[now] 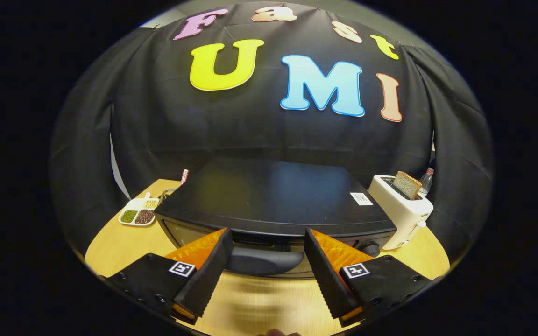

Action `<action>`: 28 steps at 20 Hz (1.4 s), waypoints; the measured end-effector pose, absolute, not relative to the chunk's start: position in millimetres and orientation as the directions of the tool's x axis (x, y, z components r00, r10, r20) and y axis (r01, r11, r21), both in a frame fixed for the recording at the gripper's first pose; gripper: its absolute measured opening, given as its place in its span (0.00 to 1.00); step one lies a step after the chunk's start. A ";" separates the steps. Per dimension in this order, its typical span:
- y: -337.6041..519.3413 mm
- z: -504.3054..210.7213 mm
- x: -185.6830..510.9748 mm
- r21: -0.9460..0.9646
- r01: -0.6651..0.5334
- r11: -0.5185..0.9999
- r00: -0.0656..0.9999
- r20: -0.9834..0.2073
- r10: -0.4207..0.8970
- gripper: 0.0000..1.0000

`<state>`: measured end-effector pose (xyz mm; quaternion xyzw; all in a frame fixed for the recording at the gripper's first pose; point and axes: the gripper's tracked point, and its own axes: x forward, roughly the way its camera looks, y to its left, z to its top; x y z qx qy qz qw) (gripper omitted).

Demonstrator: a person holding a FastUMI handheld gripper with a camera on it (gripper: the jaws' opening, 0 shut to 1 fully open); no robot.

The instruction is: Open the toaster oven, put the food inside, and close the toaster oven door.

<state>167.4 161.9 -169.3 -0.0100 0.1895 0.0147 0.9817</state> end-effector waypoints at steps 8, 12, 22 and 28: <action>167.9 -175.8 166.8 -0.033 -0.015 0.999 0.896 -0.444 -0.001 1.00; 168.2 -176.6 161.4 -0.016 -0.008 1.000 0.882 -0.471 -0.001 1.00; 172.0 -186.8 129.5 -0.046 -0.039 0.998 0.863 -0.506 0.011 0.99; 173.3 -195.4 111.4 -0.053 -0.046 0.998 0.843 -0.537 0.010 1.00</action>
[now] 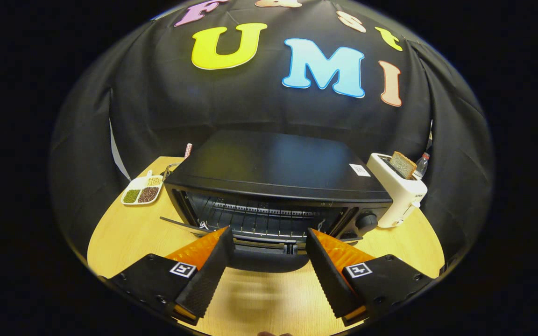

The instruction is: Open the toaster oven, put the food inside, and close the toaster oven door.

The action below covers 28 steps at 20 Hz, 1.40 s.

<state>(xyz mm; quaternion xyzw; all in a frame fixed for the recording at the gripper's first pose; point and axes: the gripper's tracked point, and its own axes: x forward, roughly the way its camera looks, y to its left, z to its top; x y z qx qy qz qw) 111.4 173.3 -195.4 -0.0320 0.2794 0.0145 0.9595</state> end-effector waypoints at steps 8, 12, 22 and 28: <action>174.8 -218.8 75.6 -0.045 -0.077 0.996 0.798 -0.602 0.035 1.00; 175.1 -246.0 52.1 -0.025 -0.097 0.995 0.731 -0.680 0.054 0.98; 143.9 -292.2 4.3 0.056 -0.086 0.995 0.578 -0.810 0.096 0.98; 95.0 -261.7 -3.0 0.002 -0.122 0.993 0.626 -0.776 0.079 0.98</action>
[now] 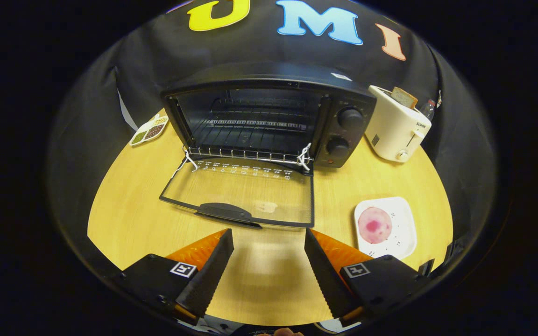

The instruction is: Open the toaster oven, put the food inside, and close the toaster oven door.

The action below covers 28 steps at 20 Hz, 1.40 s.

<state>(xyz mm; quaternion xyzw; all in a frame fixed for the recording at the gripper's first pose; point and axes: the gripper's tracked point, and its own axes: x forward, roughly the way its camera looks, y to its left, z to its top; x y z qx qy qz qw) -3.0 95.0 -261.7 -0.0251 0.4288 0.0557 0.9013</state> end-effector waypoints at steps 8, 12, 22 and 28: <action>-14.8 -228.5 -2.2 -0.017 -0.034 0.999 0.659 -0.752 0.010 0.98; -55.2 -237.5 3.7 0.015 0.003 1.000 0.656 -0.754 0.009 0.98; -156.4 -278.9 20.4 0.051 -0.057 0.997 0.541 -0.837 0.074 0.98; -175.0 -321.8 29.4 0.069 -0.119 0.991 0.412 -0.904 0.112 0.98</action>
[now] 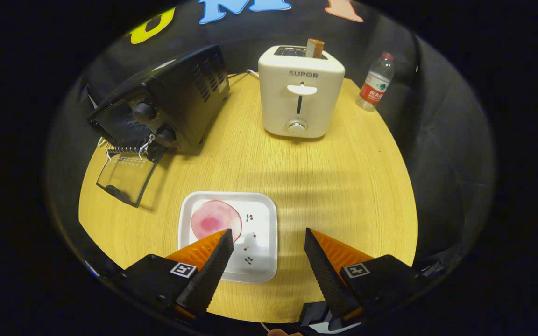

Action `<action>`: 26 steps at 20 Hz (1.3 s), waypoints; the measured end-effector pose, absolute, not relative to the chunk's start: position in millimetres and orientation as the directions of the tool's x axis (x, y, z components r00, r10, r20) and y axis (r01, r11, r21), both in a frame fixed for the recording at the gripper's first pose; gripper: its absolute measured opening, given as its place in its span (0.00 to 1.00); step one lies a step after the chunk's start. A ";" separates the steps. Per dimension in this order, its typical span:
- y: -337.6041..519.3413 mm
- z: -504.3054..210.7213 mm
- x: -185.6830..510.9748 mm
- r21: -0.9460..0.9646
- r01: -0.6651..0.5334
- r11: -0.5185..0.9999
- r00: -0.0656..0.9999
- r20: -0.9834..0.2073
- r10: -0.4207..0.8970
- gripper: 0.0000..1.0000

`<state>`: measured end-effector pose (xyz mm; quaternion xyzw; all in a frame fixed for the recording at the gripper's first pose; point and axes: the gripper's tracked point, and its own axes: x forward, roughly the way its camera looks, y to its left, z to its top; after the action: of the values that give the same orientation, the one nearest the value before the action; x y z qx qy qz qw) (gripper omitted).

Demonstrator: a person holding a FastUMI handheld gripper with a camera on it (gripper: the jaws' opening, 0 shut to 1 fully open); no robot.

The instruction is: Open the toaster oven, put the food inside, and close the toaster oven door.

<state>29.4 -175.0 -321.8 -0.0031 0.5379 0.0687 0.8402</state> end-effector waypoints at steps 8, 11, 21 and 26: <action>-169.3 -358.4 23.1 0.104 -0.179 0.978 0.231 -0.962 0.145 0.98; -168.5 -364.6 14.3 0.108 -0.195 0.975 0.191 -0.971 0.145 0.86; -169.2 -369.9 14.8 0.127 -0.102 0.987 0.145 -0.979 0.141 0.34; -175.2 -369.9 19.6 0.180 -0.086 0.980 0.145 -0.971 0.192 0.10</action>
<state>19.6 -175.2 -369.9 0.0406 0.6472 0.0920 0.7557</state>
